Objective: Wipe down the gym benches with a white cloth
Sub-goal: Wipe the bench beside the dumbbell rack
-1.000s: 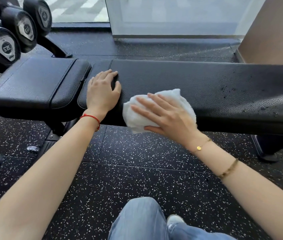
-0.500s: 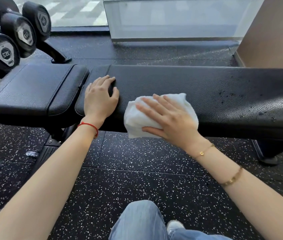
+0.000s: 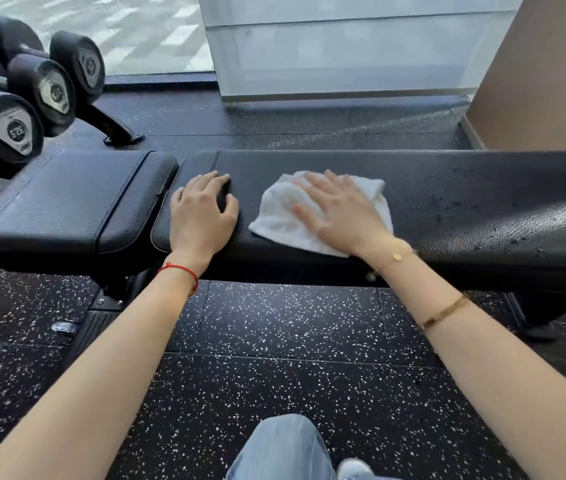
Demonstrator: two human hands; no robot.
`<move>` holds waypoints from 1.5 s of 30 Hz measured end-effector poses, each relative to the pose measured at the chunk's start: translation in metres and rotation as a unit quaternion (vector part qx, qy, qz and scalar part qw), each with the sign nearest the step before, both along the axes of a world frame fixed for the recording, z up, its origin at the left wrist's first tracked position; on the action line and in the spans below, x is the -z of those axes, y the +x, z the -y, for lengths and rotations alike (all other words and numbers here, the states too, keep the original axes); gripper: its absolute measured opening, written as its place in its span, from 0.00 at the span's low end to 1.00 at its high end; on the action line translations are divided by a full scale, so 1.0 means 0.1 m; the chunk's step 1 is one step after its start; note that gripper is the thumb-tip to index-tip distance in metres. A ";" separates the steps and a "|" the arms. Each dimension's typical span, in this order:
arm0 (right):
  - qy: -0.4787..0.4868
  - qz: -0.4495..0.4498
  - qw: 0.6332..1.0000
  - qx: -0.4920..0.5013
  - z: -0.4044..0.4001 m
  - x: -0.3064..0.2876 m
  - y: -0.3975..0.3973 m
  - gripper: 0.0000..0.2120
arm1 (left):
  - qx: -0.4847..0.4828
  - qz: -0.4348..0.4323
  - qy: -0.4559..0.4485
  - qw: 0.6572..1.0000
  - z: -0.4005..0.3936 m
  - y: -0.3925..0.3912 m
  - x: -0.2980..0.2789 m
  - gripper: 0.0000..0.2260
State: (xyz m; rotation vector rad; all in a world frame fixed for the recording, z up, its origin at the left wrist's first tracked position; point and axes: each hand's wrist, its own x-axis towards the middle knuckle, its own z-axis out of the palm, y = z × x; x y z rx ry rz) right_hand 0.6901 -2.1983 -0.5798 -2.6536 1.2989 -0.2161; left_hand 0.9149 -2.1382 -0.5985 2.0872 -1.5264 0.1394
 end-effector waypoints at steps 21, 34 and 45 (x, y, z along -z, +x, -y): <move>-0.022 0.038 0.984 0.173 0.00 0.03 -1.71 0.25 | 0.042 -0.033 0.076 0.996 0.32 -1.91 -0.05 0.21; 0.029 -0.006 0.998 0.056 0.92 -0.10 -1.76 0.28 | -0.007 -0.012 0.013 1.000 0.35 -1.94 0.00 0.18; 0.033 0.020 0.998 0.050 1.20 -0.09 -2.40 0.28 | -0.016 -0.010 0.031 0.999 0.34 -1.99 0.00 0.18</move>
